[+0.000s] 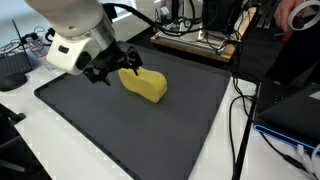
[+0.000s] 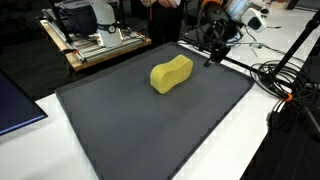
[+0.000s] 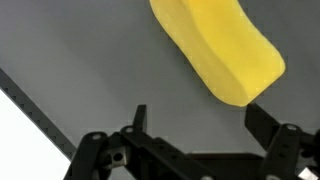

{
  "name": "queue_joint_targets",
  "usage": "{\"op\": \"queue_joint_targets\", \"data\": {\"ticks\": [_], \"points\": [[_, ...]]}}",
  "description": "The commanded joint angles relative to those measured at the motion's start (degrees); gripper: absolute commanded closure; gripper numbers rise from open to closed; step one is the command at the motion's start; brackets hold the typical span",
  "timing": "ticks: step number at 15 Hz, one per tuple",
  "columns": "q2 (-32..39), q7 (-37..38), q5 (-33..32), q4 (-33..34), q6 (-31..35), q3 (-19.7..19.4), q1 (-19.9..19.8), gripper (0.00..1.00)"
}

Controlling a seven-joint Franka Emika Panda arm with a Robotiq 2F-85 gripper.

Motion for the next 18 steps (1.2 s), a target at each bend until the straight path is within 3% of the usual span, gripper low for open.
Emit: {"op": "queue_joint_targets", "data": {"ticks": [1, 10, 18], "points": [[-0.70, -2.13, 1.28, -0.08, -1.78, 0.55, -2.03, 0.00], [-4.92, -0.59, 0.98, -6.33, -0.98, 0.18, -5.67, 0.00], [-19.06, 18.17, 7.16, -25.87, 3.43, -1.13, -7.57, 0.00]]}}
